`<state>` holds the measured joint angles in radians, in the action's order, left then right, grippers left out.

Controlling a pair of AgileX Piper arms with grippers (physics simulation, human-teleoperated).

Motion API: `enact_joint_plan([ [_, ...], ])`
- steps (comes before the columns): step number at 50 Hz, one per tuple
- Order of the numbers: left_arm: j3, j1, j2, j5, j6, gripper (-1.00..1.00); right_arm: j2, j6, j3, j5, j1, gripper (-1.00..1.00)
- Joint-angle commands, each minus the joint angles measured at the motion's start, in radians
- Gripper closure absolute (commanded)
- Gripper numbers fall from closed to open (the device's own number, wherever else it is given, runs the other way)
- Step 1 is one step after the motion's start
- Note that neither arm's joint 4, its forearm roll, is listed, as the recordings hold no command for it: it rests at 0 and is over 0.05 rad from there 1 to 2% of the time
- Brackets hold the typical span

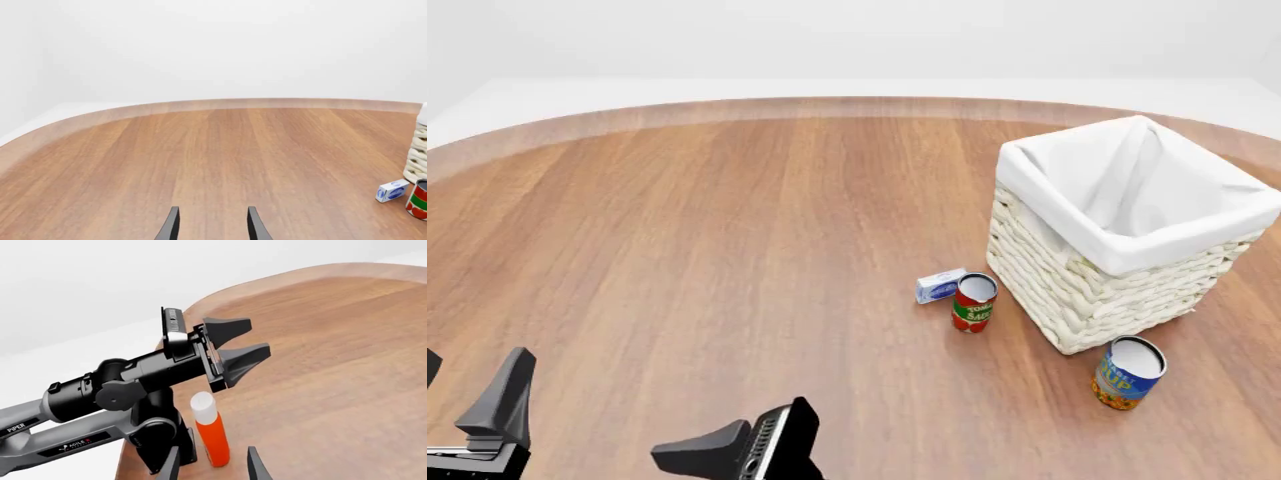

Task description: Pick up the ketchup, and put it in the basket.

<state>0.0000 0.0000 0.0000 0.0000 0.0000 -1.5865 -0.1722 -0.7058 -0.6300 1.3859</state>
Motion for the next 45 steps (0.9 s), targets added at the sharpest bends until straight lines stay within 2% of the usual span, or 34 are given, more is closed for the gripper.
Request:
enact_joint_plan([
  [1, 0.0, 0.0, 0.0, 0.0, 0.0, -1.0, -0.019, -0.008, -0.021, 0.006, 0.025, -1.0],
  [20, 0.0, 0.0, 0.0, 0.0, 0.0, -1.0, -0.082, -0.019, -0.081, 0.05, 0.059, -1.0],
  [45, 0.0, 0.0, 0.0, 0.0, 0.0, -1.0, -0.183, -0.048, -0.166, 0.111, 0.038, -1.0],
])
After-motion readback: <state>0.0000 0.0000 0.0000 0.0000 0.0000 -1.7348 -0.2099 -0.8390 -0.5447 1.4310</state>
